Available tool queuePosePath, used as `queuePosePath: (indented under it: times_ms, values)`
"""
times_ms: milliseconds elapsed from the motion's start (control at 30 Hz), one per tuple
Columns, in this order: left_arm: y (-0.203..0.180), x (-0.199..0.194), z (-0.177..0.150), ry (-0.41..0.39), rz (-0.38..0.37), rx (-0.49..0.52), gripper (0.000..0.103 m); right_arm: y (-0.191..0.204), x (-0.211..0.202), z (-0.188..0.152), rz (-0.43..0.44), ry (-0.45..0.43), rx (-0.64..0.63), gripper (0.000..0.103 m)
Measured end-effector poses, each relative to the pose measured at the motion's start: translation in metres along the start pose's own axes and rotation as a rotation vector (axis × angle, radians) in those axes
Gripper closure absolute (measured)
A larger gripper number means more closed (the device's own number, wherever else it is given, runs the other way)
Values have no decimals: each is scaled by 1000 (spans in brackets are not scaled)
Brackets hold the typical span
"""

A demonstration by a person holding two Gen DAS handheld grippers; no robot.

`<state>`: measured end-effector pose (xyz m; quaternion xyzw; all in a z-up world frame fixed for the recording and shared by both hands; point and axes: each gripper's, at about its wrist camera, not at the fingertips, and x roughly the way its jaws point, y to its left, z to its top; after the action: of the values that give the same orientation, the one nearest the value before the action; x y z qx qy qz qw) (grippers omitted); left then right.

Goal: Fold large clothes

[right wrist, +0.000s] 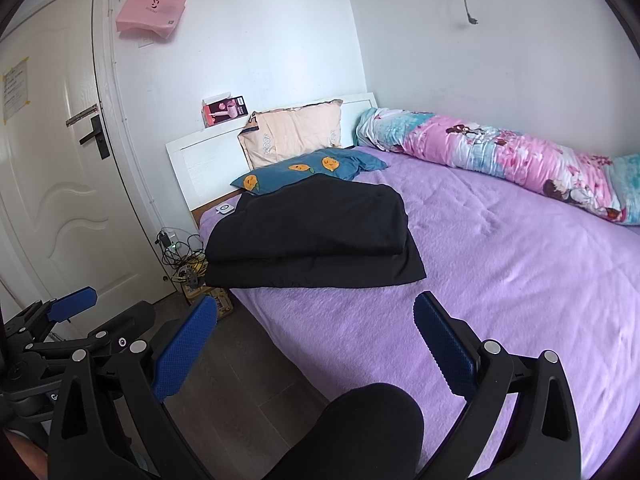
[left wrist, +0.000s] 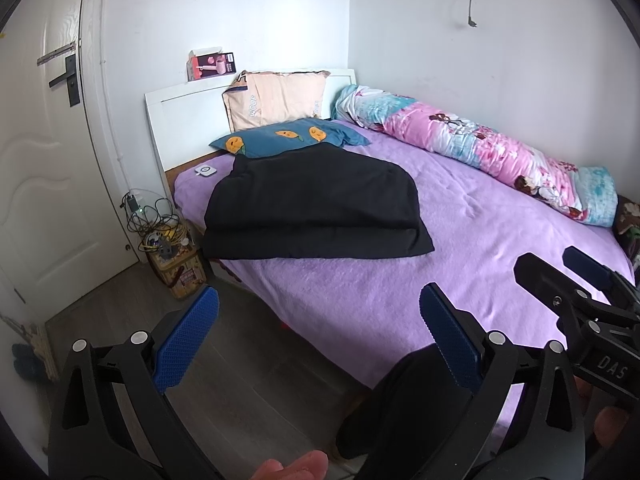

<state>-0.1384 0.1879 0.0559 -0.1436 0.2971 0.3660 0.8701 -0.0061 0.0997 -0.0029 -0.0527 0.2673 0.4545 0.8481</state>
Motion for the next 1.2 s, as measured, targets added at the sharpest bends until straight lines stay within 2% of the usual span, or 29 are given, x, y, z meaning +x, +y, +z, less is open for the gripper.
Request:
queuePosePath:
  times_ms: [1200]
  values:
    - [2, 3, 4, -16, -5, 6, 6, 1, 1, 0, -2, -5, 5, 6]
